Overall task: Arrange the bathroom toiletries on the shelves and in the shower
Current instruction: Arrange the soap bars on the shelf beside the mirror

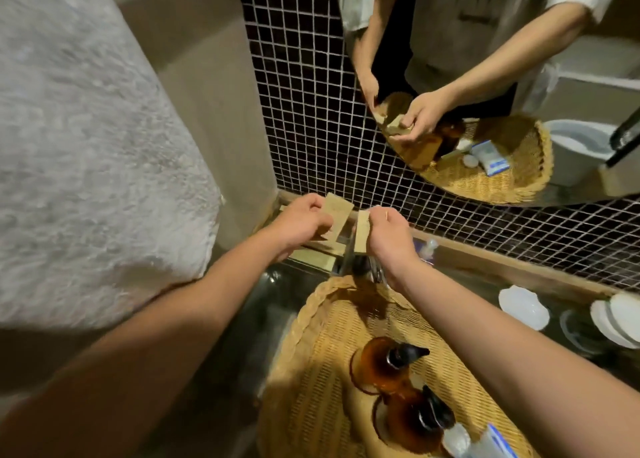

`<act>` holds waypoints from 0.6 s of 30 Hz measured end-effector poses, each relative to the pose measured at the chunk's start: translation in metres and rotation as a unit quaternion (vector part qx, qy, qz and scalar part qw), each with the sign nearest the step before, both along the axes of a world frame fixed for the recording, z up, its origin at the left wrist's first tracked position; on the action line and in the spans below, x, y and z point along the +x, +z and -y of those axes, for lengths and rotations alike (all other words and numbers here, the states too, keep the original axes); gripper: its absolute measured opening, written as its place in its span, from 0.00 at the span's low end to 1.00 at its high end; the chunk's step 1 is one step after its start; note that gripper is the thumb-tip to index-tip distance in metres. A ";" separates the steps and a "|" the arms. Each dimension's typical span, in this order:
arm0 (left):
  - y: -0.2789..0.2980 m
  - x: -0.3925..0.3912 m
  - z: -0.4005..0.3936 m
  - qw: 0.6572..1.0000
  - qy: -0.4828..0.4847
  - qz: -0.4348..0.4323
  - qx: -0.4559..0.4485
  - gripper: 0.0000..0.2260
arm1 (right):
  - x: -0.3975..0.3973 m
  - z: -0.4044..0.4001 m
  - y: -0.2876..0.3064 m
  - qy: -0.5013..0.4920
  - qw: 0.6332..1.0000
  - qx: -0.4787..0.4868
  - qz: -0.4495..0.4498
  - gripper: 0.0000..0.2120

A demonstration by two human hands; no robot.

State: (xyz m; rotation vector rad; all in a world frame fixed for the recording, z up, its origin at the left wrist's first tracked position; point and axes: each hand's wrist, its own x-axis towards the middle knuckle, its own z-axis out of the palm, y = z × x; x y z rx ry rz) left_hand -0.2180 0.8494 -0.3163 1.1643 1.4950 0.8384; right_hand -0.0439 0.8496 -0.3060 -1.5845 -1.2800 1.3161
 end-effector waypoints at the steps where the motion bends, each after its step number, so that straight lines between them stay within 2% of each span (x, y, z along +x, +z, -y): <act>1: -0.002 -0.004 -0.003 1.000 0.005 -0.002 0.004 0.10 | -0.004 -0.003 0.000 -0.007 1.000 0.000 -0.005 0.15; 8: -0.008 -0.020 -0.017 0.999 0.018 0.039 0.021 0.09 | -0.029 -0.021 -0.001 -0.018 0.999 -0.026 -0.041 0.14; 11: -0.013 -0.026 -0.021 0.996 0.049 0.070 0.013 0.05 | -0.032 -0.028 -0.002 -0.020 0.999 -0.008 -0.027 0.12; 18: -0.018 -0.037 -0.025 0.987 0.077 0.134 -0.031 0.06 | -0.039 -0.039 -0.006 0.027 1.000 -0.010 -0.010 0.15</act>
